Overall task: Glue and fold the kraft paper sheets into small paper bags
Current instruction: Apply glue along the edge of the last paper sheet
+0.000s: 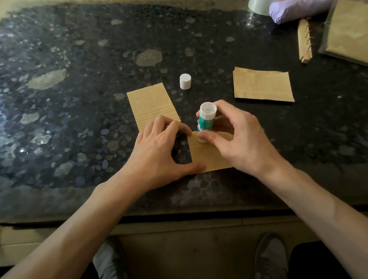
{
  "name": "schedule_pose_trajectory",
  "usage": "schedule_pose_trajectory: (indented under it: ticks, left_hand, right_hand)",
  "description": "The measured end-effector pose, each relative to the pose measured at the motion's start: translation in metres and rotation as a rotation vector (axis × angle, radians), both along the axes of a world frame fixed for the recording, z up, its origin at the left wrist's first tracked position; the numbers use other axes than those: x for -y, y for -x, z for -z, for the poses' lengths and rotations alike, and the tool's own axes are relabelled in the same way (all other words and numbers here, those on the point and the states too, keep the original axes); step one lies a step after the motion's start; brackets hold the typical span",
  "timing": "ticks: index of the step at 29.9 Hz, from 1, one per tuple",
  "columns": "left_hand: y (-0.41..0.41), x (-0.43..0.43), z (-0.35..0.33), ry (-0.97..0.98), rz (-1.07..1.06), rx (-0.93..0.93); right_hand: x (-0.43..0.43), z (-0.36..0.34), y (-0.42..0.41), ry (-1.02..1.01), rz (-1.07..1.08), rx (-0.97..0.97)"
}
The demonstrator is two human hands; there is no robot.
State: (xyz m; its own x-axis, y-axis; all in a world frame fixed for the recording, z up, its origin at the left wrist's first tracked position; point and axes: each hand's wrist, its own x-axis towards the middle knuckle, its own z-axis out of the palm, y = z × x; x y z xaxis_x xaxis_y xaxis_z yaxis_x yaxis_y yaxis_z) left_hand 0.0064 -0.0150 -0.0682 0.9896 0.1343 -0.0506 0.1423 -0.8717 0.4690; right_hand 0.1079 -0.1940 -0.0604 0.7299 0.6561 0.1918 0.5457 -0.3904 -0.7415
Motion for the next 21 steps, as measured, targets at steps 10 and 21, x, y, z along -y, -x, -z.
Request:
schedule_pose_trajectory:
  ticks: [10, 21]
  left_hand:
    - [0.0003, -0.0004, -0.0014, -0.005, 0.0, -0.012]
    - [-0.0008, 0.0001, 0.0, -0.008, -0.006, -0.006]
  right_hand:
    - [0.0024, -0.0011, 0.0024, 0.071, -0.009, 0.106]
    - [0.0025, 0.001, 0.0041, 0.056, 0.049, 0.173]
